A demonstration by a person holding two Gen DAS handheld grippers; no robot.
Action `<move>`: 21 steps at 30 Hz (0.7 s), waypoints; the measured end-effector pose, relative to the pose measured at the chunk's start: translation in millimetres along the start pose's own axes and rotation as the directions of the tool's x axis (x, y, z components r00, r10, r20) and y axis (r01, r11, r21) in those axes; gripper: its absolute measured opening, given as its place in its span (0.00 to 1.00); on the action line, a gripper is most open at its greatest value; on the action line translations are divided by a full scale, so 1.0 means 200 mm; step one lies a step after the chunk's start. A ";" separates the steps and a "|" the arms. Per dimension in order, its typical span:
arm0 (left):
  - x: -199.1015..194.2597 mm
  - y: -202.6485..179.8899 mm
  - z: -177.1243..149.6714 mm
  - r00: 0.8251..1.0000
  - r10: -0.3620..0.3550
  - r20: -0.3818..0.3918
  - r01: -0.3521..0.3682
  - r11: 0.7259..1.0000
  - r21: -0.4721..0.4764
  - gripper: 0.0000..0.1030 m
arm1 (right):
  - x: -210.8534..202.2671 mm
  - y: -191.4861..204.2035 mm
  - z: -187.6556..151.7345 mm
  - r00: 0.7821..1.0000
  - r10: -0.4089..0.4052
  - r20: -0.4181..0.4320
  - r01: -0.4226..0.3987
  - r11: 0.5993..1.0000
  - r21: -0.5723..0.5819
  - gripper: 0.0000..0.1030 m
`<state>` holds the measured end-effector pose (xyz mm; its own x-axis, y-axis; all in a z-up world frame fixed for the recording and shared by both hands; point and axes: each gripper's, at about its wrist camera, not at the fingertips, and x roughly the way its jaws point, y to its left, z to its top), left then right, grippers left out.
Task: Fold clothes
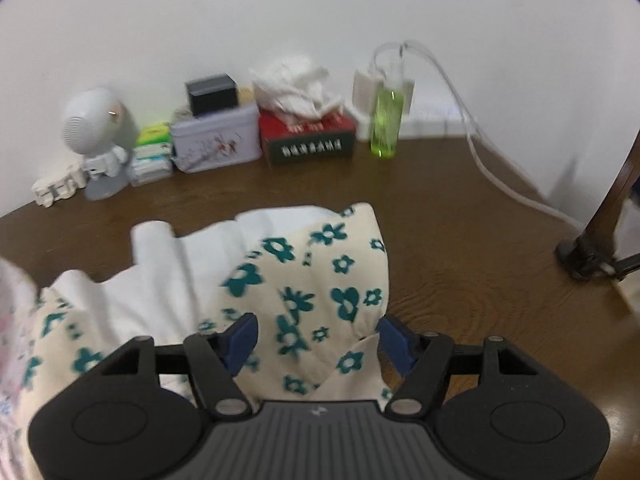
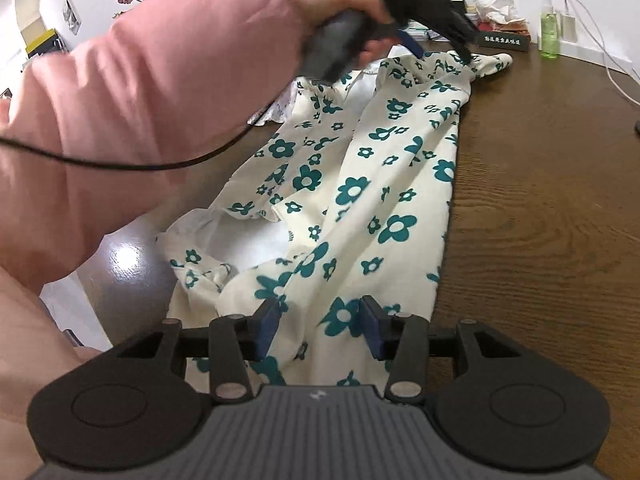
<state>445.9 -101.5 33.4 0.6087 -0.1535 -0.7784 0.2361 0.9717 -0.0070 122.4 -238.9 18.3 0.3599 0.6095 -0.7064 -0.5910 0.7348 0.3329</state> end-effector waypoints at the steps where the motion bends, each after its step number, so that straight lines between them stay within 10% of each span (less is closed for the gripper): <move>1: 0.03 -0.01 0.00 1.000 0.001 -0.009 -0.001 1.000 -0.005 0.64 | 0.01 -0.01 0.00 1.000 0.004 0.002 -0.004 1.000 0.002 0.43; 3: 0.08 -0.01 0.00 1.000 0.008 -0.018 -0.009 1.000 -0.026 0.29 | 0.02 -0.02 0.00 1.000 0.012 0.005 -0.012 1.000 0.003 0.43; 6: 0.05 0.06 0.00 0.997 -0.070 0.018 0.072 0.990 -0.119 0.06 | 0.03 -0.02 -0.01 1.000 0.009 0.003 -0.009 1.000 -0.010 0.43; 13: -0.07 0.35 -0.06 0.994 -0.091 0.067 0.105 0.963 -0.248 0.10 | 0.04 0.04 -0.03 0.999 -0.032 -0.001 0.032 0.997 -0.063 0.44; 17: -0.06 0.47 -0.15 0.992 -0.099 0.084 0.122 0.930 -0.347 0.45 | 0.03 0.05 -0.03 0.999 -0.043 0.004 0.043 0.997 -0.068 0.45; 21: -0.13 0.56 -0.18 0.981 -0.112 0.155 0.168 0.895 -0.414 0.49 | -0.01 0.05 -0.03 0.999 -0.034 0.022 0.035 0.998 -0.052 0.47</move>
<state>429.4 18.7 31.1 0.6883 -0.2878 -0.6659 0.0002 0.9180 -0.3966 112.0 -235.0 18.7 0.3957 0.5904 -0.7034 -0.6147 0.7393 0.2748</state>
